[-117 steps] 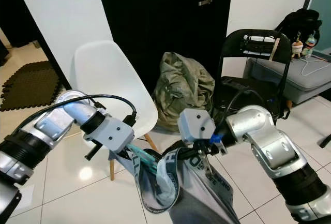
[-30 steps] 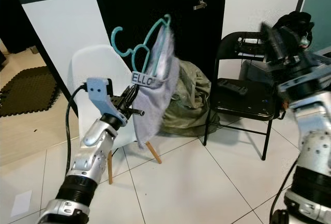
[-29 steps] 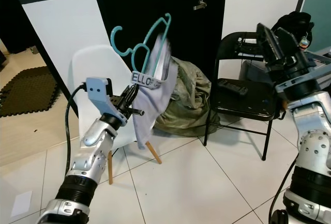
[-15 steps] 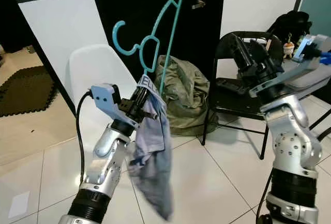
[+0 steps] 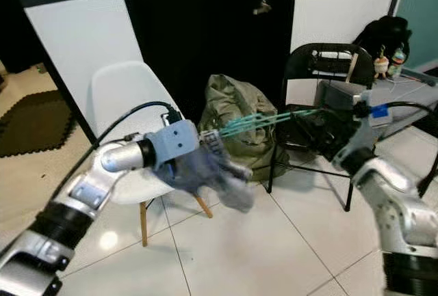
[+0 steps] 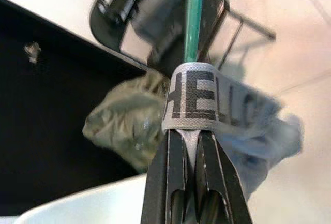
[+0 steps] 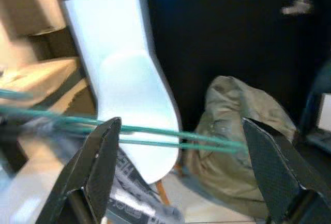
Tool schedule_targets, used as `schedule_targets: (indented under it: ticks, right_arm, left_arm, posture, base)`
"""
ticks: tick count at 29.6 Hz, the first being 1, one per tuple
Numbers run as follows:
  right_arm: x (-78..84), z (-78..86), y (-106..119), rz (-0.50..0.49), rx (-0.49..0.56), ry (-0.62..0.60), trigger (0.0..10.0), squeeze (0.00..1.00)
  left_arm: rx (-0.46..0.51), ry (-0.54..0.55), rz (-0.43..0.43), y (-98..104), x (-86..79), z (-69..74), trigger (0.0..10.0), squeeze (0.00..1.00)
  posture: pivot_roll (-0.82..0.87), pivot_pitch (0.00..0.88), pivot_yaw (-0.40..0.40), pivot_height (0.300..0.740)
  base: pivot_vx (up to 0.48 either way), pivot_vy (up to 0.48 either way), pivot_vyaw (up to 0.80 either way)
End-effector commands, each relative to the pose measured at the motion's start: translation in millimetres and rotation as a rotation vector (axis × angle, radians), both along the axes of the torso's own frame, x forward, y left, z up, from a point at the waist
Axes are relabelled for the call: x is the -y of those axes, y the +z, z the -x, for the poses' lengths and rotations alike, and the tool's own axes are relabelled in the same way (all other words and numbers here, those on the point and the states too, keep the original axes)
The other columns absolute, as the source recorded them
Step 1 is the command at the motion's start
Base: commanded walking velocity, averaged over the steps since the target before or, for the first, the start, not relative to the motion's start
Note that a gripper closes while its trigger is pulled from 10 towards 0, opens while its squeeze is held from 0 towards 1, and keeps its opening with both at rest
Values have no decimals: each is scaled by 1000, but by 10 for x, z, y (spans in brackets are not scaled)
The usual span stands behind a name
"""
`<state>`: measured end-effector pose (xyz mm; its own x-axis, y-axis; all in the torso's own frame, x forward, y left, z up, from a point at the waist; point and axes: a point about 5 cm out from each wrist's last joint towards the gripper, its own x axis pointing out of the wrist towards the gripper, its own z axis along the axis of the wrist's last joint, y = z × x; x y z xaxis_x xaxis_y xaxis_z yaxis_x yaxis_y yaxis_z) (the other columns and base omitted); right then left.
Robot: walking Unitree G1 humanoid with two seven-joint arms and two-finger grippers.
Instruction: Hang hanger
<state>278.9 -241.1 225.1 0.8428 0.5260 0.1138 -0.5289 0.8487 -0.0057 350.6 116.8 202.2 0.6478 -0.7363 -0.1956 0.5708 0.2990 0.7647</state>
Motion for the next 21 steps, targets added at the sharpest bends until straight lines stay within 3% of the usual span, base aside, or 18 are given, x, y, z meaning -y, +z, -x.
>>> schedule_targets:
  ticks: [1, 3, 5, 13, 15, 17, 19, 21]
  right_arm:
    - [-151, 206, -4, 55, 9, 207, 10000, 0]
    - [-151, 206, -4, 55, 9, 207, 10000, 0]
    - [-202, 378, -111, 104, -44, 309, 10000, 0]
    - [-224, 400, -195, 139, -73, 306, 10000, 0]
    - [-273, 333, -206, 177, -50, 293, 10000, 0]
    - [-273, 333, -206, 177, -50, 293, 10000, 0]
    - [-357, 307, -202, 206, -36, 336, 10000, 0]
    - [-411, 322, -214, 229, -41, 380, 10000, 0]
  left_arm:
    - [7, 58, -118, 101, -266, -86, 10000, 0]
    - [7, 58, -118, 101, -266, -86, 10000, 0]
    - [2, 32, -224, 170, -372, -96, 10000, 0]
    - [-3, -46, -299, 230, -364, -60, 10000, 0]
    - [-16, -208, -398, 248, -263, 50, 10000, 0]
    - [-16, -208, -398, 248, -263, 50, 10000, 0]
    - [-27, -313, -443, 235, -195, 133, 10000, 0]
    - [-27, -338, -454, 233, -179, 141, 10000, 0]
  posture:
    - [-54, 0, 76, 740]
    - [-54, 0, 76, 740]
    - [-51, 0, 85, 740]
    - [-48, 0, 89, 740]
    - [-31, 0, 92, 740]
    - [-31, 0, 92, 740]
    - [-31, 0, 93, 740]
    - [-33, 0, 92, 740]
  base:
    - [0, 0, 0]
    - [0, 0, 0]
    - [0, 0, 0]
    - [0, 0, 0]
    - [0, 0, 0]
    - [0, 0, 0]
    - [0, 0, 0]
    - [0, 0, 0]
